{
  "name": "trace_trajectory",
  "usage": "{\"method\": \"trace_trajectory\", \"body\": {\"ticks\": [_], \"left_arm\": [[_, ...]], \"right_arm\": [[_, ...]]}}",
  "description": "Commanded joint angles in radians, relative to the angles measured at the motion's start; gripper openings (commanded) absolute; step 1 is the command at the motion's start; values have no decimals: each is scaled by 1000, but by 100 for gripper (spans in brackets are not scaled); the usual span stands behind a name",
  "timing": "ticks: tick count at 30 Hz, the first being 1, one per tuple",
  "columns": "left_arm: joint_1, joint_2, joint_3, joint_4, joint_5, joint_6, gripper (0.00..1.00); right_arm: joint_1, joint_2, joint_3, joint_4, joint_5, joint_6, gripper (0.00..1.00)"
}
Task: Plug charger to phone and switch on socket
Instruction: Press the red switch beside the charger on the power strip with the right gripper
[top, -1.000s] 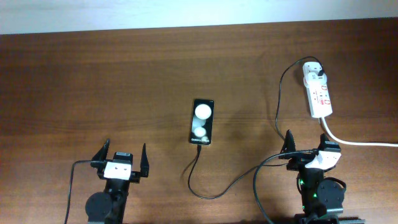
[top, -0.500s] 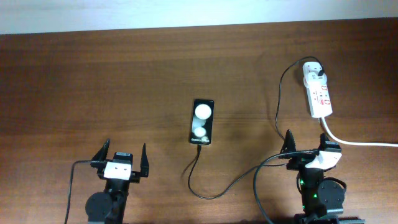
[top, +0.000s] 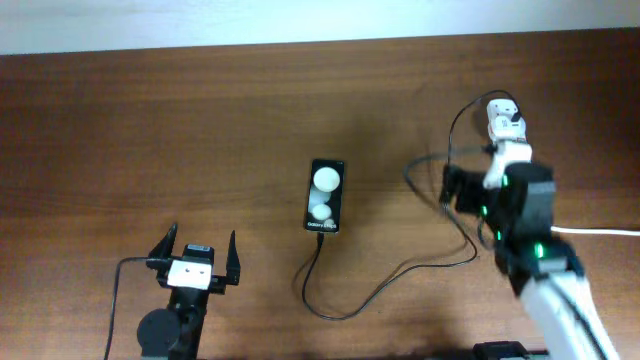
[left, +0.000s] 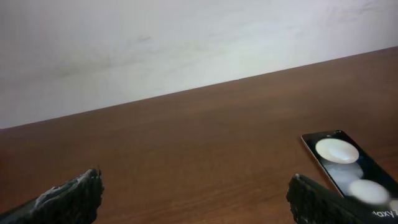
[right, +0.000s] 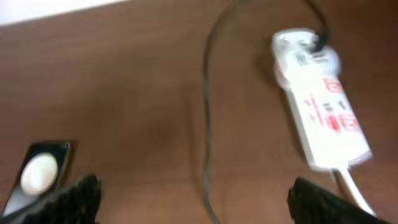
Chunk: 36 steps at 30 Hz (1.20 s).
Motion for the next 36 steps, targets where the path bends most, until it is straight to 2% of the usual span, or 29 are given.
{"method": "trace_trajectory", "body": {"ticks": [1,2,3,4,5,6,7,10,13,17,20,23,28,36], "left_arm": [[8,-4,-4,-4,11,16,99],[8,-4,-4,-4,11,16,99],[8,-4,-4,-4,11,16,99],[8,-4,-4,-4,11,16,99],[8,-4,-4,-4,11,16,99],[8,-4,-4,-4,11,16,99],[8,-4,-4,-4,11,16,99],[8,-4,-4,-4,11,16,99],[8,-4,-4,-4,11,16,99],[8,-4,-4,-4,11,16,99],[8,-4,-4,-4,11,16,99],[8,-4,-4,-4,11,16,99],[8,-4,-4,-4,11,16,99],[8,-4,-4,-4,11,16,99]], "right_arm": [[-5,190,94,-29,-247,-35,98],[-6,241,94,-6,-293,-47,99],[-7,285,101,5,-291,-68,90],[-25,326,118,-6,-288,-32,45],[-53,345,134,-18,-288,38,21],[-76,347,143,-29,-282,84,9],[-128,346,166,-55,-266,164,4],[-276,361,238,-87,-253,216,4],[-379,489,351,-124,-221,270,4],[-393,774,640,-276,-213,270,4],[-393,919,798,-310,-203,321,4],[-393,954,820,-297,-69,421,4],[-395,966,820,-295,9,446,4],[-399,1040,820,-260,-60,474,4]]}}
